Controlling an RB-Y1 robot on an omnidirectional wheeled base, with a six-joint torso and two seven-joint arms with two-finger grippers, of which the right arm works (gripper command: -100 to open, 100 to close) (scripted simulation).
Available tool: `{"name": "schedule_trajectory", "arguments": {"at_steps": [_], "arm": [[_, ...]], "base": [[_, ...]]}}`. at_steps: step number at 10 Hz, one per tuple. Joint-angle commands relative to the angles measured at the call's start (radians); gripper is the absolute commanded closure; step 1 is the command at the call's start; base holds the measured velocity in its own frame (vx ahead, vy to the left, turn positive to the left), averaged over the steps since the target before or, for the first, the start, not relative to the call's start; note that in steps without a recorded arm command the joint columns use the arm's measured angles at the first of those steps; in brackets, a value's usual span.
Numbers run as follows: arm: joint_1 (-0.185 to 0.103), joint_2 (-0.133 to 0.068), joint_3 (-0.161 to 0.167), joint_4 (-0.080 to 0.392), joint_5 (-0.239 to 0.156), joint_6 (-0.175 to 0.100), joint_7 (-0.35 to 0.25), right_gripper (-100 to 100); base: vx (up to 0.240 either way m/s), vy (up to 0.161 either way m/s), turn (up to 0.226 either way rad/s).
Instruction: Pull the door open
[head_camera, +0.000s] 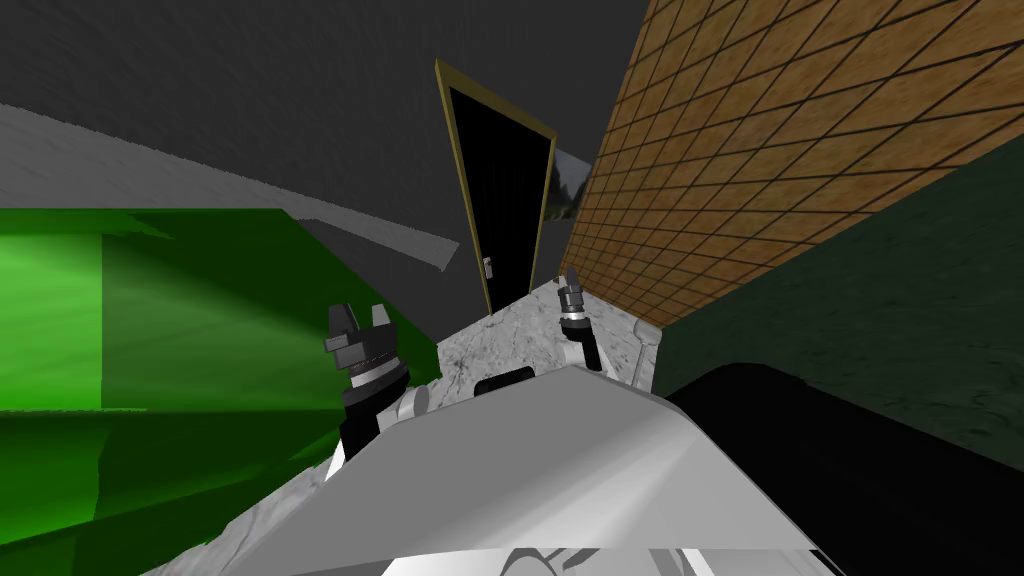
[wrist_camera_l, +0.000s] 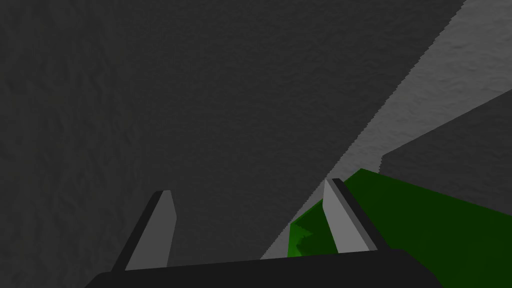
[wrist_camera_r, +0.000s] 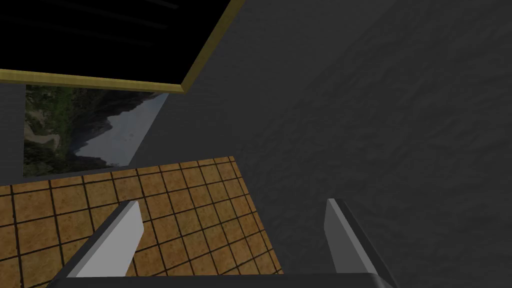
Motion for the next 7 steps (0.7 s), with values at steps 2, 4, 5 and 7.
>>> {"name": "schedule_trajectory", "arguments": {"at_steps": [2,4,5,7], "arm": [[-0.021,-0.021,0.001,0.045,0.044,-0.007,0.017,-100],[-0.038,-0.034,0.002,0.083,0.079,-0.012,0.031,-100],[-0.047,-0.042,0.003,0.104,0.100,-0.015,0.039,-100],[-0.064,-0.053,0.003,0.141,0.135,-0.020,0.052,-100]], "base": [[0.119,0.017,-0.020],[0.143,0.038,-0.013],[0.156,0.035,-0.021],[0.130,0.024,-0.012]]}}
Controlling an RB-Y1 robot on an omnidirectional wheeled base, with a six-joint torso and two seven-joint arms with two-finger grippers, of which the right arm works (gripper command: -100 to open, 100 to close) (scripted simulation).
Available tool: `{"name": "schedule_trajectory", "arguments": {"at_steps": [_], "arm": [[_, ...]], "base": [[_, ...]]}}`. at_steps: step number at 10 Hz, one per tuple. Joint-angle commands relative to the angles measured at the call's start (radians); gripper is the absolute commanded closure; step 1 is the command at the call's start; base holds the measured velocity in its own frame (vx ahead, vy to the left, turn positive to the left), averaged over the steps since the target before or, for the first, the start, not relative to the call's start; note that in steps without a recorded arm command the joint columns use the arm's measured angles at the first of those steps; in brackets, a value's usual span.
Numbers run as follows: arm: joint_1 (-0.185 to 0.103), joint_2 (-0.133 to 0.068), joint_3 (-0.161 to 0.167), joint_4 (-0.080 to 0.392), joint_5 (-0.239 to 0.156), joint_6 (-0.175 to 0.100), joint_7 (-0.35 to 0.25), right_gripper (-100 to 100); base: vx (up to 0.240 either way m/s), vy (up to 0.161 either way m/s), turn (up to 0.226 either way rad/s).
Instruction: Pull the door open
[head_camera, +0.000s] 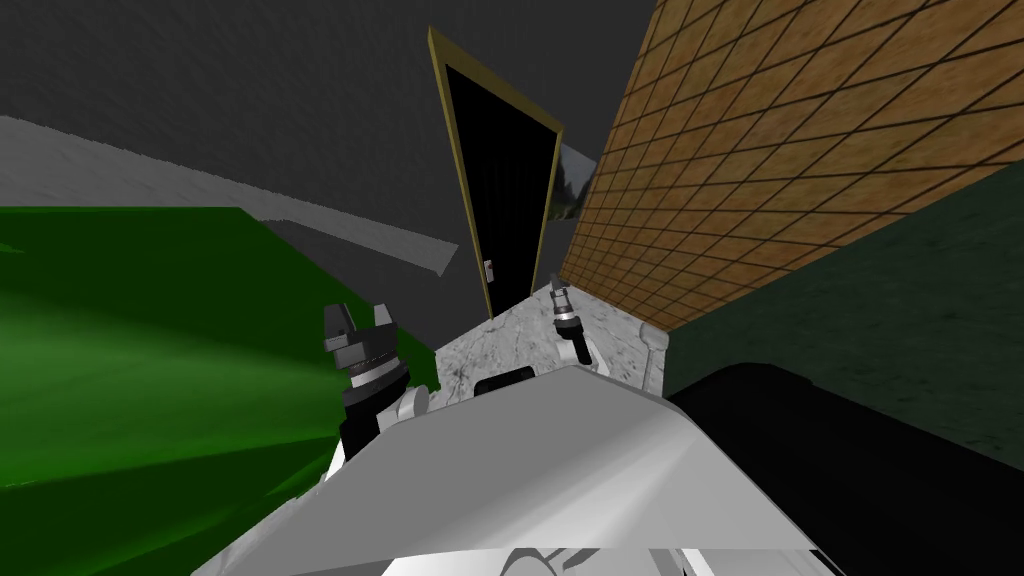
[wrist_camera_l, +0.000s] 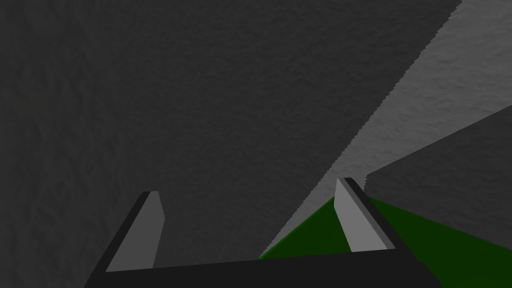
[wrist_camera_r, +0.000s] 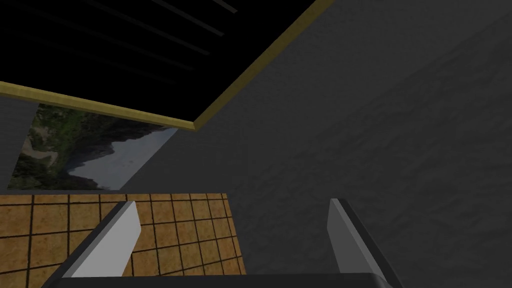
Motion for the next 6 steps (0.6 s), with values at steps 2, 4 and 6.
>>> {"name": "schedule_trajectory", "arguments": {"at_steps": [2,4,6], "arm": [[-0.023,-0.017,0.001,0.050,0.051,-0.006,0.020,-100],[-0.042,-0.029,0.002,0.093,0.092,-0.012,0.036,-100],[-0.057,-0.036,0.002,0.125,0.122,-0.016,0.047,-100]], "base": [[0.150,0.027,-0.019],[0.132,0.031,-0.015],[0.108,0.032,-0.016]]}}
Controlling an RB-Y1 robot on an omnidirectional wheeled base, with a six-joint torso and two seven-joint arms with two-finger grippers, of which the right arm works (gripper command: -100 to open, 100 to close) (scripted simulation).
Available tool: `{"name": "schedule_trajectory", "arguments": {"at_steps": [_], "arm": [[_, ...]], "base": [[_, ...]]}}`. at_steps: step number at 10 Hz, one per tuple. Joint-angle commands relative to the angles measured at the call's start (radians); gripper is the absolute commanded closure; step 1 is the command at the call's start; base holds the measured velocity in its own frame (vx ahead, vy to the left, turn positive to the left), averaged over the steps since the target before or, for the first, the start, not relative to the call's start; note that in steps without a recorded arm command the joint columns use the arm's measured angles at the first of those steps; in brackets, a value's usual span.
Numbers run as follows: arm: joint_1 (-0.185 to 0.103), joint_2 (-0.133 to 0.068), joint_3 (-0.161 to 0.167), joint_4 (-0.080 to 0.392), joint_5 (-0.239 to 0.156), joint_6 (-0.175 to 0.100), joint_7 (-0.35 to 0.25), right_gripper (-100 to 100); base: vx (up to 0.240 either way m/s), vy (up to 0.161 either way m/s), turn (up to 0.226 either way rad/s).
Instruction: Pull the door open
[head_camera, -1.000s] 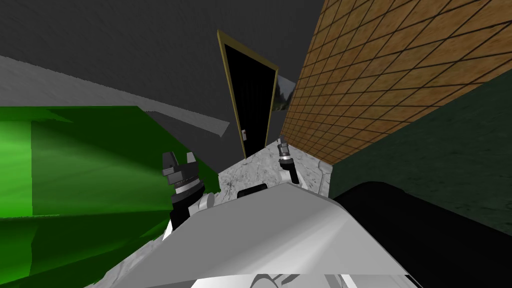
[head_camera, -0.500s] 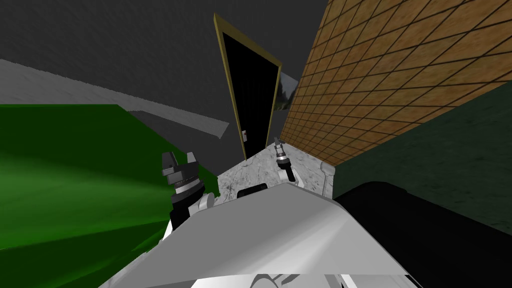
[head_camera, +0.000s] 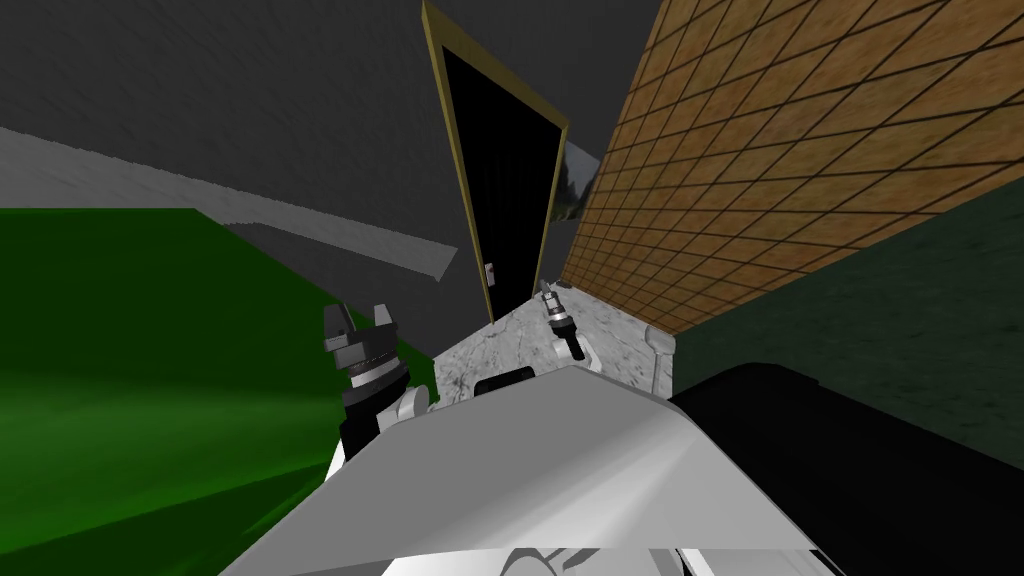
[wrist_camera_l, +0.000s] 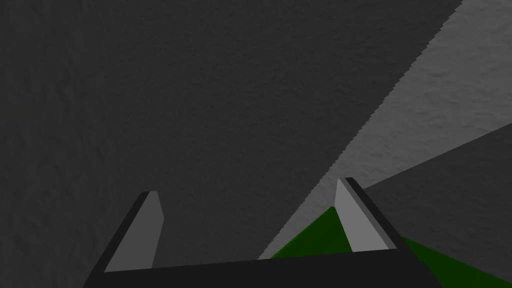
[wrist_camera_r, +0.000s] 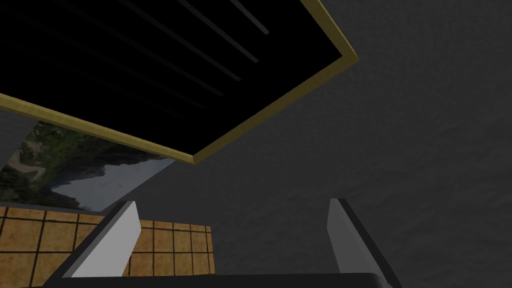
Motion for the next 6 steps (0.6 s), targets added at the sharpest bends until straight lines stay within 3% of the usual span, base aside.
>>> {"name": "schedule_trajectory", "arguments": {"at_steps": [1,6], "arm": [[-0.010,-0.008,-0.003,0.030,0.023,-0.010,0.008,-100],[-0.055,-0.029,0.000,0.128,0.117,-0.024,0.045,-100]], "base": [[0.097,0.011,-0.011],[0.117,0.031,-0.016]]}}
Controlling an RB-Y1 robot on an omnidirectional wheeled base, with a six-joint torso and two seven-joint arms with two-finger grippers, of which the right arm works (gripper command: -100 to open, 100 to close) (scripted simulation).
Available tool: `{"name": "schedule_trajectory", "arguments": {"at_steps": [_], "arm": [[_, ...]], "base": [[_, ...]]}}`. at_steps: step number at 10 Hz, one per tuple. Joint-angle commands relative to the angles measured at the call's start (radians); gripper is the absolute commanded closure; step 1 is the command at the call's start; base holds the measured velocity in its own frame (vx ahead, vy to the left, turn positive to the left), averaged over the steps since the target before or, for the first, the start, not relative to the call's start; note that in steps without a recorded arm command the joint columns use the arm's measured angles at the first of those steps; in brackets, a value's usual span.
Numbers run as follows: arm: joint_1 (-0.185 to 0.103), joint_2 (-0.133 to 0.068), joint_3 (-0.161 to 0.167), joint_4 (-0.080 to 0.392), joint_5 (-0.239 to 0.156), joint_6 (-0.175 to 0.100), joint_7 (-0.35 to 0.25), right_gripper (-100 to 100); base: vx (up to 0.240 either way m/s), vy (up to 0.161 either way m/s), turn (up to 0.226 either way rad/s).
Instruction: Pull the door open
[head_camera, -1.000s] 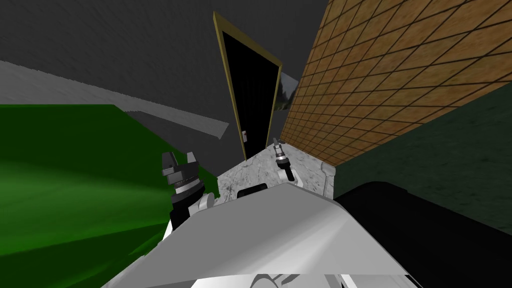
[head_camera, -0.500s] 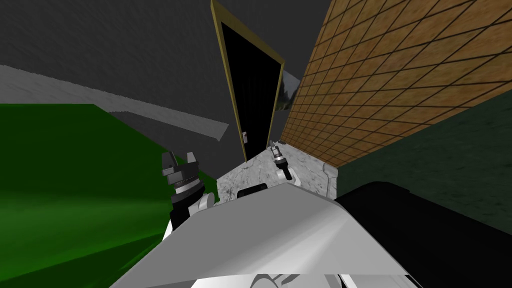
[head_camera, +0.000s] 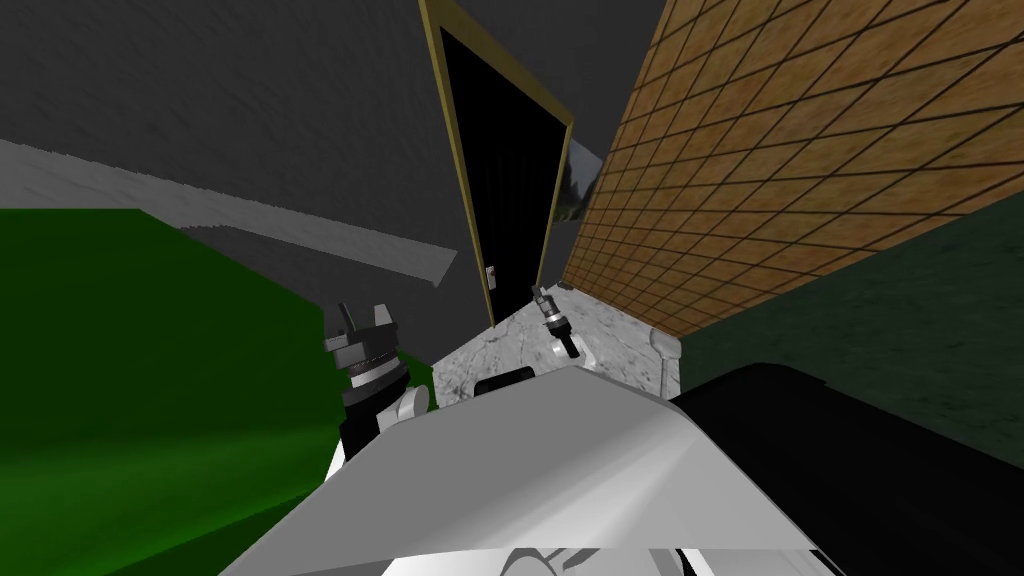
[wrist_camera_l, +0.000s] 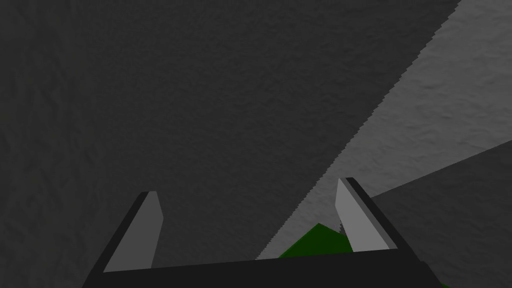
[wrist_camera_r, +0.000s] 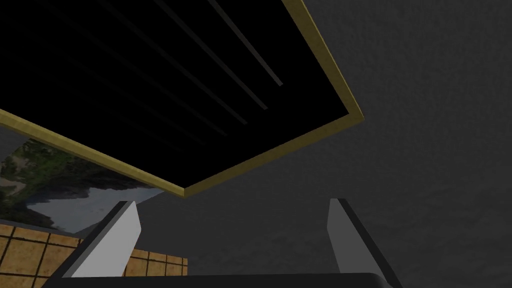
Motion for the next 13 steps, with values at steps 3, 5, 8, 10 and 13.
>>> {"name": "schedule_trajectory", "arguments": {"at_steps": [3,5,8,10,13], "arm": [[-0.041,-0.016,0.000,0.082,0.076,-0.011,0.029,-100],[-0.057,-0.021,0.001,0.116,0.109,-0.016,0.042,-100],[-0.080,-0.029,0.002,0.168,0.159,-0.024,0.062,-100],[-0.096,-0.034,0.003,0.201,0.192,-0.029,0.074,-100],[-0.119,-0.041,0.005,0.251,0.240,-0.037,0.093,-100]], "base": [[0.122,0.039,-0.020],[0.116,0.025,-0.012],[0.092,0.026,-0.015],[0.093,0.024,-0.015],[0.100,0.035,-0.014]]}}
